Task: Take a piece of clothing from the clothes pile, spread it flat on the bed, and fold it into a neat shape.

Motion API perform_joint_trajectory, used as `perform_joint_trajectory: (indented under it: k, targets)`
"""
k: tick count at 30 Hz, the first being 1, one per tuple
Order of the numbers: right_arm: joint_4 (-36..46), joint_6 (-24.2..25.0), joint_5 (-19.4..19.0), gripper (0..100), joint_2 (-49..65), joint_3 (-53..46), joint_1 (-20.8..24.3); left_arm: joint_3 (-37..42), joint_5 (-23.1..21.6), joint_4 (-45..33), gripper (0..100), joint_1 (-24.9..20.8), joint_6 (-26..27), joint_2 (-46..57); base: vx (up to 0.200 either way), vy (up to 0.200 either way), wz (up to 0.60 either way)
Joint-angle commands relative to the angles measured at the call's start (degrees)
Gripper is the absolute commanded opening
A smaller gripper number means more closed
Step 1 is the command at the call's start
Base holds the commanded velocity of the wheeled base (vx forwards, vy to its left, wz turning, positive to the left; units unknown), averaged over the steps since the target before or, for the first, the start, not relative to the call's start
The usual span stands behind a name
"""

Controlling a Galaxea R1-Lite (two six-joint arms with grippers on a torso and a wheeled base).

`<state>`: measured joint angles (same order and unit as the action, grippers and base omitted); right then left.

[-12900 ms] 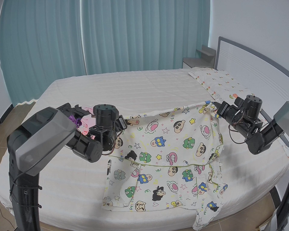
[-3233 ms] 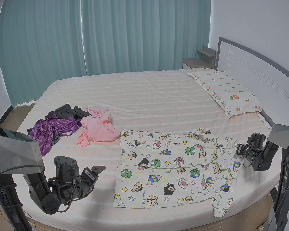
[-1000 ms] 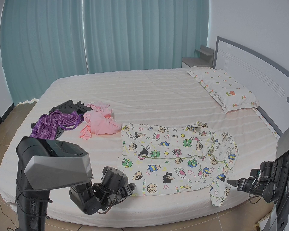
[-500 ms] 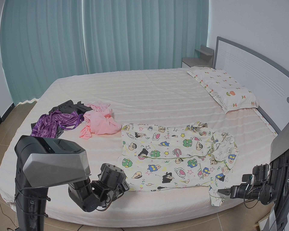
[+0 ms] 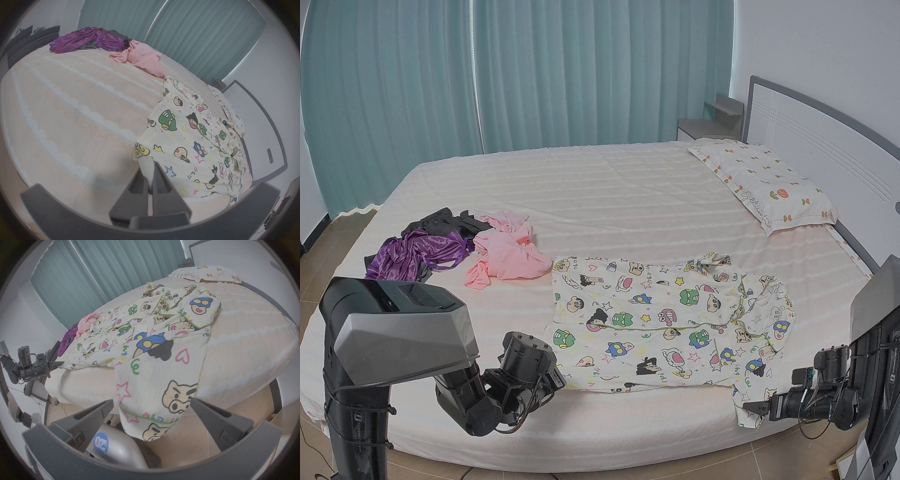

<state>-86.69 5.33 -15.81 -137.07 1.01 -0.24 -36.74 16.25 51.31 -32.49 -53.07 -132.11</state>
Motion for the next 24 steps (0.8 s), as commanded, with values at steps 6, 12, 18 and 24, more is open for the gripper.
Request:
perform_joint_trajectory:
  k: [6, 12, 18, 24]
  targets:
    - [-3.31, 0.21, 3.51, 0, -6.37, -1.01, 2.79, 0.09, 0.01, 0.02, 0, -0.03, -0.02, 0.36, 0.0, 0.0, 0.0]
    - [-3.31, 0.3, 5.53, 0, -6.1, -1.01, 2.88, 0.62, 0.01, -0.07, 0, 0.06, -0.02, 0.01, 0.0, 0.0, 0.0]
    - [-3.31, 0.56, 5.7, 0, -3.64, -1.01, 2.27, 0.62, 0.01, -0.07, 0, 0.06, -0.02, 0.27, 0.0, 0.0, 0.0]
    - [1.35, 0.74, 5.62, 0, 3.48, -1.01, 0.86, 0.71, 1.42, -0.25, 0, -0.12, 0.24, 0.36, 0.0, 0.0, 0.0]
